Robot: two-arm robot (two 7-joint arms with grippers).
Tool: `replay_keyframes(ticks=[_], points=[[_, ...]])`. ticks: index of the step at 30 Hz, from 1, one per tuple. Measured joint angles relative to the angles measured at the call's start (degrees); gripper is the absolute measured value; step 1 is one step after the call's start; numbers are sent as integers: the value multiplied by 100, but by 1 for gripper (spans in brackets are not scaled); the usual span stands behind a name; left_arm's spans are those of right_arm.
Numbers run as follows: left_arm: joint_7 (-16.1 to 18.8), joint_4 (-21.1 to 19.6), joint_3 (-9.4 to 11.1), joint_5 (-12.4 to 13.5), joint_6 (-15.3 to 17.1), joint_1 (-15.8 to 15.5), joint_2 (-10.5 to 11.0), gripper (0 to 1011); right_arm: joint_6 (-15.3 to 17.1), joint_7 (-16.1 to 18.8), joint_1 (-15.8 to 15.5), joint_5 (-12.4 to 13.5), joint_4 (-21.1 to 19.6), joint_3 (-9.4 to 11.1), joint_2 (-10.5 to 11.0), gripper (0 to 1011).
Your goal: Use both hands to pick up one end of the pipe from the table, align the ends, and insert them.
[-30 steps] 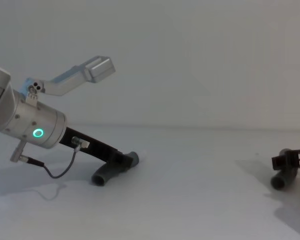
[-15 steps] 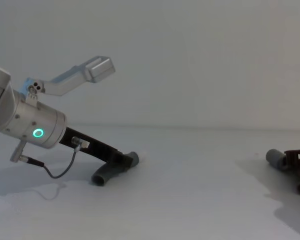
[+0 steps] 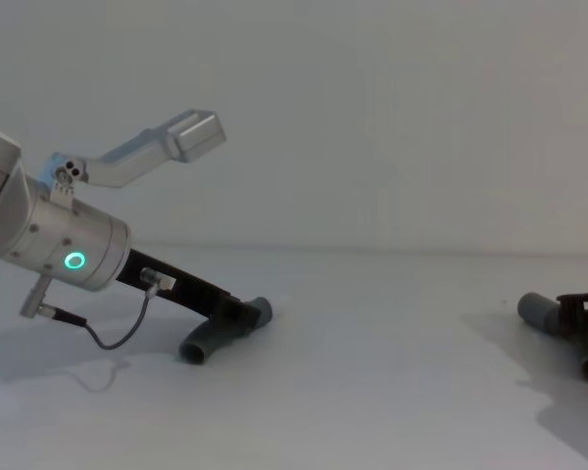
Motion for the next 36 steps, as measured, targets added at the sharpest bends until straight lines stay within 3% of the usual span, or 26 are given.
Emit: replay_keyframes(ticks=[36], points=[[1,0,5,-1,1,-2,2,330,6,-1,0,1,1,0,0,62]])
